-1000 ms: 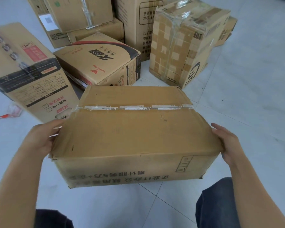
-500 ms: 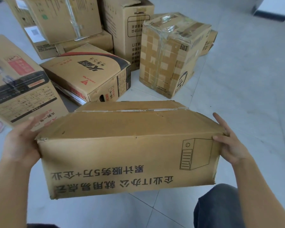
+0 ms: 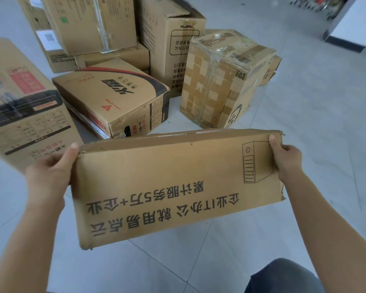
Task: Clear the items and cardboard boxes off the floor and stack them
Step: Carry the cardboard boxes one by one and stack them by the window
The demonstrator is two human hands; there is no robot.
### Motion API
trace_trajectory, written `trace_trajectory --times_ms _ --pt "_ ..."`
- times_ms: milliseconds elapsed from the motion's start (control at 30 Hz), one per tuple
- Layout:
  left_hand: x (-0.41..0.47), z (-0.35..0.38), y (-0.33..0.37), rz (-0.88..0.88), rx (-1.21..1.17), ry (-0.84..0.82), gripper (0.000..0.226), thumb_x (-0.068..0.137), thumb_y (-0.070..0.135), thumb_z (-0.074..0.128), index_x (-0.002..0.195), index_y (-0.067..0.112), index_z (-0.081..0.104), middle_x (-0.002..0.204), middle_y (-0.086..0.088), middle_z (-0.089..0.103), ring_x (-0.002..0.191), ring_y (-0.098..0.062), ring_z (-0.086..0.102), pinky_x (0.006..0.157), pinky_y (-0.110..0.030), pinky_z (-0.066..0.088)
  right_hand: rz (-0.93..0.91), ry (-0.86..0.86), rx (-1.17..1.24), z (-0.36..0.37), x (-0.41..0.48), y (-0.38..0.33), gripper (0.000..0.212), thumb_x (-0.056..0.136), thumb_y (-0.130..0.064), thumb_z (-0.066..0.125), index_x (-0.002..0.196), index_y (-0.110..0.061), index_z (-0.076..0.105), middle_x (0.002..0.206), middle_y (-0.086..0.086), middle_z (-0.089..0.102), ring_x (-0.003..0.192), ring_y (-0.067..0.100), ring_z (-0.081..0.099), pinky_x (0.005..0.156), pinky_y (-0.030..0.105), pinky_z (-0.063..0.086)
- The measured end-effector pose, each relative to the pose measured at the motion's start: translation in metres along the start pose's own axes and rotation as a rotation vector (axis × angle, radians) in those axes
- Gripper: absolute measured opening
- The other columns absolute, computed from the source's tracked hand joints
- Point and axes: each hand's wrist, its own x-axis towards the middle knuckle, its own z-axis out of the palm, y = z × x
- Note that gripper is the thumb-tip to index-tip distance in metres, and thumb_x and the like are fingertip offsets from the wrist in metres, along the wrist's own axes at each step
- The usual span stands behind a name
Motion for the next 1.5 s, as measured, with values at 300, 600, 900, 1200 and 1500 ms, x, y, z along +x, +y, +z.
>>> trace_trajectory --times_ms 300,600,900,1200,1500 --pt "-0.048 0.009 0.012 0.149 0.351 0.095 0.045 0.080 0.041 0.068 0.103 0.004 0.057 0.100 -0.013 0.060 0.092 -0.031 0.056 0.081 -0.042 0.045 0.060 -0.101 -0.050 -0.009 -0.011 -0.018 0.057 0.087 -0.042 0.059 0.118 0.006 0.053 0.116 0.016 0.056 0.096 0.022 0.049 0.084 0.031 0.041" --pt "-0.063 -0.049 0.201 -0.096 0.416 0.030 0.046 0.080 0.033 0.071 0.113 0.003 0.059 0.103 -0.011 0.061 0.097 -0.031 0.058 0.084 -0.040 0.047 0.140 -0.450 -0.097 -0.063 -0.071 -0.186 0.029 0.089 -0.034 0.059 0.098 -0.007 0.056 0.080 -0.003 0.057 0.070 0.008 0.053 0.055 0.023 0.039" --pt "-0.131 -0.157 0.407 -0.312 0.440 0.169 0.034 0.082 0.029 0.070 0.083 0.000 0.054 0.085 -0.017 0.055 0.083 -0.031 0.053 0.067 -0.035 0.038 0.196 -0.790 -0.283 -0.128 -0.133 -0.377 0.010 0.088 -0.011 0.060 0.097 -0.008 0.063 0.091 0.007 0.064 0.079 0.018 0.059 0.060 0.028 0.044" --pt "-0.211 -0.257 0.544 -0.297 0.320 0.428 0.037 0.083 0.028 0.069 0.097 -0.002 0.053 0.092 -0.017 0.054 0.084 -0.030 0.050 0.068 -0.034 0.036 -0.039 -0.962 -0.242 -0.137 -0.204 -0.541 0.018 0.081 -0.012 0.067 0.098 -0.009 0.061 0.096 0.008 0.063 0.081 0.020 0.057 0.068 0.031 0.043" --pt "-0.253 -0.369 0.637 -0.145 0.289 0.625 0.046 0.083 0.028 0.069 0.116 0.003 0.049 0.104 -0.020 0.059 0.089 -0.033 0.058 0.072 -0.038 0.045 -0.339 -1.184 -0.133 -0.079 -0.307 -0.678 0.018 0.083 -0.011 0.065 0.101 -0.006 0.061 0.088 0.006 0.062 0.081 0.021 0.059 0.070 0.032 0.048"
